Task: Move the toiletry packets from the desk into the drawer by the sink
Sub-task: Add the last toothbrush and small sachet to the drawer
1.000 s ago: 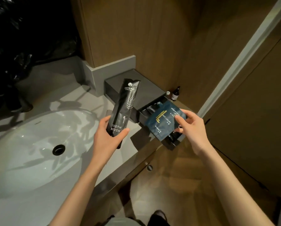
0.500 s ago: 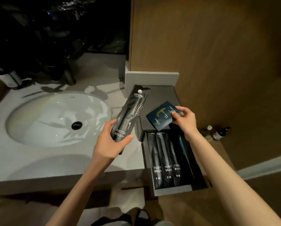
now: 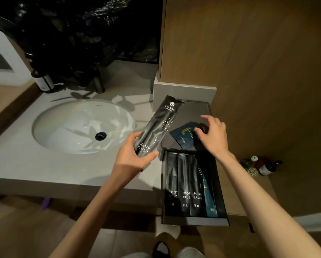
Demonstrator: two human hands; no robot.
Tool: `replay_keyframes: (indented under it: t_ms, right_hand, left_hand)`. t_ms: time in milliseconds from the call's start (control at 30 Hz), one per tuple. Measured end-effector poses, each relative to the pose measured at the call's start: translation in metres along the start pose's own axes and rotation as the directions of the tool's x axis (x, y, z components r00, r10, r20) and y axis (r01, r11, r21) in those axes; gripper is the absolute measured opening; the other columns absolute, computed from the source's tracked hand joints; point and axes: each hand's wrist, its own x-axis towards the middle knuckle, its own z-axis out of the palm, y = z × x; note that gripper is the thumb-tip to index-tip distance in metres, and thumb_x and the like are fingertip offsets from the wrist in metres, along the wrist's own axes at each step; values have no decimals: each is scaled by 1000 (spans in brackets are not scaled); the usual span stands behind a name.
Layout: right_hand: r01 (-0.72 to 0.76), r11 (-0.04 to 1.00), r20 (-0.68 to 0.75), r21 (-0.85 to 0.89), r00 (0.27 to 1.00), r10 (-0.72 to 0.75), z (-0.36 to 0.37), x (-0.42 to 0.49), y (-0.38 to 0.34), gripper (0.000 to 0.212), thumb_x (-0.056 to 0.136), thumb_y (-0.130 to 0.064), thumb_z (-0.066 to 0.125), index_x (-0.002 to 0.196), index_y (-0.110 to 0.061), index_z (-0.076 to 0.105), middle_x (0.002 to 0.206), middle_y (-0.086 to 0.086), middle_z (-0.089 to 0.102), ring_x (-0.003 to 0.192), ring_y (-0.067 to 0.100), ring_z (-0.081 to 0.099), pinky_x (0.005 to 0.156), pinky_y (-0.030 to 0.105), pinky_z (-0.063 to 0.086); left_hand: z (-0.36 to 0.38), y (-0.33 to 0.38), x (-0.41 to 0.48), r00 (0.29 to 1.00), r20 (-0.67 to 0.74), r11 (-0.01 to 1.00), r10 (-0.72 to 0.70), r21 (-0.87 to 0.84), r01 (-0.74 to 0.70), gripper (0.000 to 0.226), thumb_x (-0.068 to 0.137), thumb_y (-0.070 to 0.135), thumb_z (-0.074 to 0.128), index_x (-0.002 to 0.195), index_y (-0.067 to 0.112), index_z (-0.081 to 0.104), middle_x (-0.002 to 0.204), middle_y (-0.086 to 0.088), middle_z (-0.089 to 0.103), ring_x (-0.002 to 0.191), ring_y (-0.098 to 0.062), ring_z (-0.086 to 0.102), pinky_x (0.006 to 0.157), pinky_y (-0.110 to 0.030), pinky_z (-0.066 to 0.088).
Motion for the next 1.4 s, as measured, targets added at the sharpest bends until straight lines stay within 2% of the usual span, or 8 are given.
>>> replay_keyframes:
  t_ms: [167,300,500,600,833,1067,1200,1400]
  right_hand:
    - [6,844,58,536,997,-43,-19,-41,-52,37,93,-30,59,129,-22,55,113,-8,66,102,9,61,94,28,48]
    - [13,789,-16,615,1000,-3,-17,-74,-78,43,90,-29,63,130,-27,51,101,-8,70,86,7,66,79,13,50]
    - [-29,715,-100,698,985,138,-8,-114,-89,43,87,-16,67,126,-28,53,98,10,70,73,21,70,77,42,58]
    - [-71,677,-86,732,977,196,-9,-130,-82,38,87,-10,66,122,-21,57,90,11,72,69,17,72,73,42,60]
    - [-146,676,16,723,981,195,-19,-163,-60,25,85,-8,69,109,-14,66,82,6,74,70,27,71,71,44,60]
    - [-161,760,52,630,985,165,-26,-171,-36,24,84,-13,71,108,-16,70,95,1,73,73,15,72,65,27,59]
    - [-134,893,22,429,990,138,-36,-168,-3,18,88,-23,66,105,-25,70,101,-11,70,79,6,65,71,19,53]
    - [-240,965,213,108,953,214,-33,-161,50,37,91,-19,61,128,-22,57,116,3,68,90,24,69,77,26,50]
  left_hand:
    - [-5,8,-14,1000,2,999,5,-39,-4,60,69,24,83,118,29,49,81,15,66,49,-3,59,45,-23,48]
    - [-1,12,-33,996,83,990,44,-138,-32,57,70,18,83,113,31,49,83,27,67,57,2,60,49,-9,47]
    - [-3,4,-62,977,200,987,77,-156,-46,62,68,30,83,115,41,45,93,19,67,78,-5,69,61,-12,53]
    - [-7,2,-71,946,318,986,68,-167,-15,53,75,33,78,117,40,47,99,15,69,87,-1,69,72,-14,54]
    - [2,12,-75,903,417,949,-104,-230,215,21,89,16,64,110,16,65,80,0,71,55,-1,61,52,-13,48]
    - [25,17,-75,832,512,889,-215,-250,383,22,82,7,71,98,21,66,73,0,76,61,-11,71,52,-22,55]
    - [36,13,-72,770,556,886,-312,-122,447,22,81,7,72,99,18,66,72,1,76,61,-10,72,49,-18,52]
    - [64,7,-68,730,541,858,-418,-31,513,33,82,7,71,114,7,64,94,-12,75,65,-15,73,53,-23,55]
